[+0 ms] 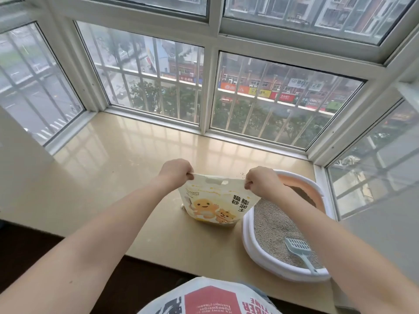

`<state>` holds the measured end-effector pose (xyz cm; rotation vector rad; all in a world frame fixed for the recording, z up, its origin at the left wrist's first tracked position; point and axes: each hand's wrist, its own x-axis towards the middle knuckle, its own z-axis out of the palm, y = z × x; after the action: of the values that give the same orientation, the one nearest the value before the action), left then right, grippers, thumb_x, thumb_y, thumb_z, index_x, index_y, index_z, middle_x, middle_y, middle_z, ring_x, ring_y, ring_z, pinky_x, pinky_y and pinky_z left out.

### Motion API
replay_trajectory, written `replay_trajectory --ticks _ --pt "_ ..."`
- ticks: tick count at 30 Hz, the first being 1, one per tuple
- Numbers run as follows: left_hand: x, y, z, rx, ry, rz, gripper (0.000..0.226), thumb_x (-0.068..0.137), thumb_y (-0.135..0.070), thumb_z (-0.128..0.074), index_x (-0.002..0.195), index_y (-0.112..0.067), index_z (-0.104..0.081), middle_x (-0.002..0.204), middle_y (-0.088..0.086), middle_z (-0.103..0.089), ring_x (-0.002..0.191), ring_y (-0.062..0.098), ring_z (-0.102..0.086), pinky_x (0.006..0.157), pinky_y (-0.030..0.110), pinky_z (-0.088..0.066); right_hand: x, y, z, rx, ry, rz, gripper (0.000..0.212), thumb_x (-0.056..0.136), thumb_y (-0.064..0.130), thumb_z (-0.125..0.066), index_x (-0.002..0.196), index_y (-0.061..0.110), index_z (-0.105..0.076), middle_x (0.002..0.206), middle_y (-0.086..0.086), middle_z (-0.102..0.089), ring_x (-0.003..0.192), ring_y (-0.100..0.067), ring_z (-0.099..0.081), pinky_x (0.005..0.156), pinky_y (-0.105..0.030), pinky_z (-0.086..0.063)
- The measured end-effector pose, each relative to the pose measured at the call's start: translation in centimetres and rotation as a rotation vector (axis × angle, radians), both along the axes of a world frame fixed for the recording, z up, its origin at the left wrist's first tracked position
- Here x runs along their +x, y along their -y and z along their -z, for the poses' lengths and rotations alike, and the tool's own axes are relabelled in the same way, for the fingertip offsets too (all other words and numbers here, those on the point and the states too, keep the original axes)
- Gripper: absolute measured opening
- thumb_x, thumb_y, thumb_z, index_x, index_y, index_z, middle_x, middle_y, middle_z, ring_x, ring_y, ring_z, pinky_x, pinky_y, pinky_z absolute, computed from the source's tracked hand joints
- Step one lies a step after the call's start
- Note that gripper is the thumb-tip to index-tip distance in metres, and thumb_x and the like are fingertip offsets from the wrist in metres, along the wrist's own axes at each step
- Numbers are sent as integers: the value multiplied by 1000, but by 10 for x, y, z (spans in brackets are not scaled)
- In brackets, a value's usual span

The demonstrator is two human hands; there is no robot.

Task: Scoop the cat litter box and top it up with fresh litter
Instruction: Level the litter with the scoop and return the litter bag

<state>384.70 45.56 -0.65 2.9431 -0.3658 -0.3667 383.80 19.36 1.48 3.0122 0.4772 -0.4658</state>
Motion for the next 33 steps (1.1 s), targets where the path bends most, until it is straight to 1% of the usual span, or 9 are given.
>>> replay_trajectory --ticks 4,7,11,15,17,19,23,28,33 --pt "18 5 -16 11 82 58 20 91 -29 -58 80 -16 -67 80 0 -60 86 24 -59 60 26 -32 5 15 -11 55 44 69 18 88 12 -60 91 18 -77 96 5 -73 94 -20 -65 78 -31 -52" --pt "22 7 -20 40 113 83 22 91 -29 -57 75 -16 -64 76 -2 -56 81 24 -56 59 26 -31 4 18 -13 90 75 97 16 88 14 -61 90 17 -77 95 4 -72 93 -20 -64 76 -32 -52" --pt "15 8 1 57 42 97 30 91 -27 -57 65 -14 -53 65 -2 -49 75 25 -53 53 27 -28 -8 15 5 85 -9 120 17 87 10 -59 88 12 -76 94 -1 -73 89 -23 -65 72 -33 -53" --pt "23 5 -6 49 61 105 22 92 -30 -57 79 -15 -66 80 -1 -59 81 22 -55 59 26 -32 0 14 -1 102 17 116 20 87 7 -57 87 12 -76 94 2 -73 90 -22 -65 76 -33 -53" --pt "27 4 -13 60 87 123 19 93 -30 -57 79 -19 -66 78 -4 -54 79 20 -52 61 25 -31 5 13 -6 97 25 114 19 87 8 -58 88 14 -76 94 4 -73 90 -21 -65 76 -32 -52" --pt "29 1 -18 71 107 127 19 92 -30 -57 75 -22 -62 76 -5 -52 81 21 -56 60 25 -30 8 10 -8 95 33 110 19 87 10 -58 88 15 -76 94 4 -73 91 -22 -64 76 -32 -52" --pt "32 -9 -21 102 118 123 18 93 -31 -56 86 -21 -69 86 -3 -60 90 22 -59 63 25 -31 14 2 -10 106 25 111 19 86 9 -59 88 17 -76 94 4 -73 91 -22 -64 74 -31 -50" --pt "27 -17 -8 114 68 101 23 93 -30 -55 80 -14 -66 82 0 -60 83 23 -56 60 26 -32 12 -8 7 107 -17 110 16 87 11 -59 87 13 -75 92 0 -71 88 -24 -63 66 -27 -42" --pt "27 -21 -4 94 43 92 22 91 -29 -57 77 -14 -64 81 1 -60 85 25 -58 61 27 -35 15 -12 12 105 -8 117 18 85 10 -57 88 12 -74 96 -1 -70 93 -26 -62 73 -31 -48"
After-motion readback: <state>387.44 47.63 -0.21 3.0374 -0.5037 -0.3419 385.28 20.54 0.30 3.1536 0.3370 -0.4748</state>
